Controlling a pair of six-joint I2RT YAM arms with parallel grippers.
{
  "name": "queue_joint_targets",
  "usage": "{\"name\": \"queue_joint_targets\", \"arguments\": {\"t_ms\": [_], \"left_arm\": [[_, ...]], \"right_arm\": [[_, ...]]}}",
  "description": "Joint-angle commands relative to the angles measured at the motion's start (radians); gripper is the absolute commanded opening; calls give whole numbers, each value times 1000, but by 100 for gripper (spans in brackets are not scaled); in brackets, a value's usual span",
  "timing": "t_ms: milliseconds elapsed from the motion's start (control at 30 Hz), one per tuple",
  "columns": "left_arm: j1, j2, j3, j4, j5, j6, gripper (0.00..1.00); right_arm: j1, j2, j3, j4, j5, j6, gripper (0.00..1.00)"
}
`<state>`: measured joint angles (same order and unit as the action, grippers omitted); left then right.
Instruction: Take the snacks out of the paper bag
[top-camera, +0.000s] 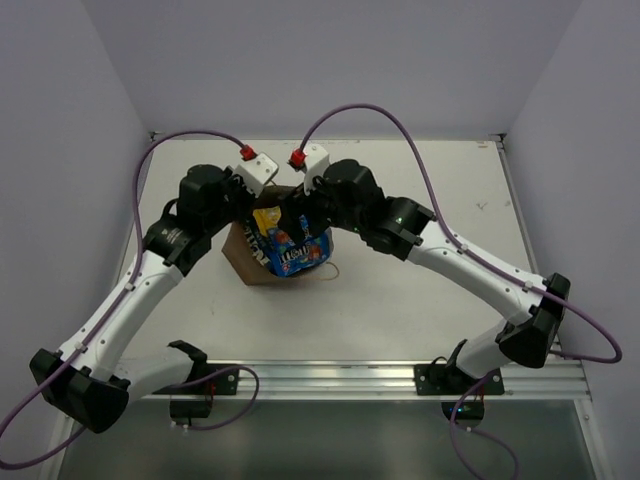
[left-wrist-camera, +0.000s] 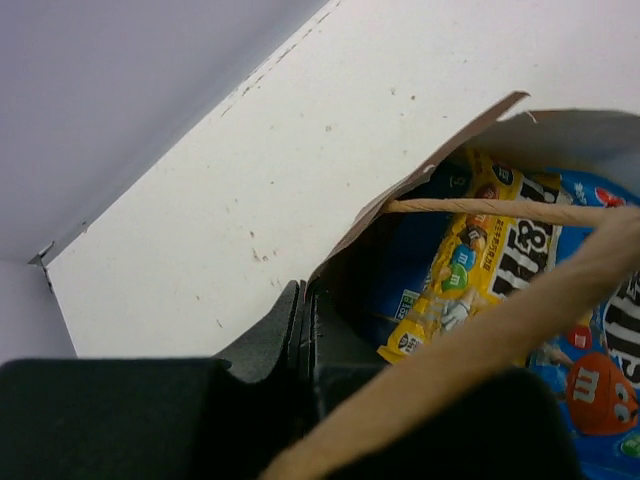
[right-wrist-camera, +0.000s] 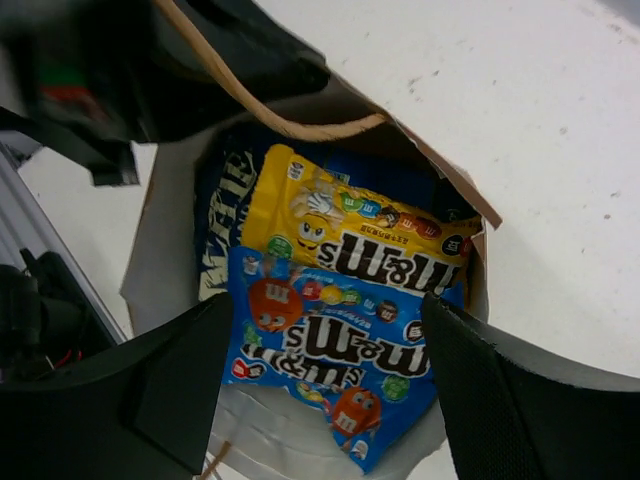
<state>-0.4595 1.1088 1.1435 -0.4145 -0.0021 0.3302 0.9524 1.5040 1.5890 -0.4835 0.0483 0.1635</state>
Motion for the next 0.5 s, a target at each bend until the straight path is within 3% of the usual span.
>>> {"name": "queue_joint_targets", "arguments": {"t_ms": [0,267,467], "left_arm": [[4,-106,35,221,60,-32,0],[2,-116,-5,174,41,-91,0],[2,-113,-14,167,21,-106,0]], "right_arm": [[17,7,-75,109,-19,34,78],[54,41,-168,192,2,77,78],[89,12,-222,232,-36,-17,78]]}}
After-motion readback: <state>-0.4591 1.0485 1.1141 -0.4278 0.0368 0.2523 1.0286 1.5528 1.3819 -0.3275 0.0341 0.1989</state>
